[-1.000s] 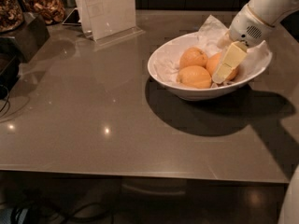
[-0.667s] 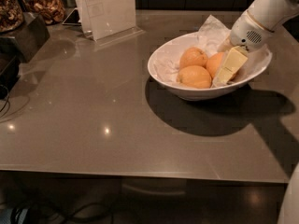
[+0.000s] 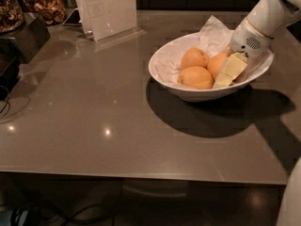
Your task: Pick orange from white bowl
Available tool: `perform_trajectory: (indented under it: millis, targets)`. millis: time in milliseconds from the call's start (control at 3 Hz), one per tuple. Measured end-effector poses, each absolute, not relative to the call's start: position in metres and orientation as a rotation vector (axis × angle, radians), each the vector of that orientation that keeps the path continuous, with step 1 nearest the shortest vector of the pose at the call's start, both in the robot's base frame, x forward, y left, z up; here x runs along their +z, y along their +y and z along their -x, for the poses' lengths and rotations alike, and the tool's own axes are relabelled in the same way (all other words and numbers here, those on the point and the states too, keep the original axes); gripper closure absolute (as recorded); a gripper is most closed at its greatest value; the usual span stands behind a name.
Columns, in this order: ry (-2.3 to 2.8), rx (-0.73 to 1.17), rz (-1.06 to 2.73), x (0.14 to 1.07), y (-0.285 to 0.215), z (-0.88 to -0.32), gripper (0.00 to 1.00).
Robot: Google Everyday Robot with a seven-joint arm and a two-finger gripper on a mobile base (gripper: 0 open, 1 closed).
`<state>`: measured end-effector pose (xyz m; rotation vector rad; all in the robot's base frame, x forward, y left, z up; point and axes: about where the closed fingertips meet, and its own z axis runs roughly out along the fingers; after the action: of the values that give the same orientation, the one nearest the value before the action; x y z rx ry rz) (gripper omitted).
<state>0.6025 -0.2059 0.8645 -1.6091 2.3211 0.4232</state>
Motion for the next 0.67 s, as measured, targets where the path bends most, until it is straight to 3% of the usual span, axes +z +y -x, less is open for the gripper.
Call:
perform_trajectory:
  millis: [667]
  targets:
    - [2.324, 0.430, 1.600, 0.8625, -0.2082, -0.6011, 0.56]
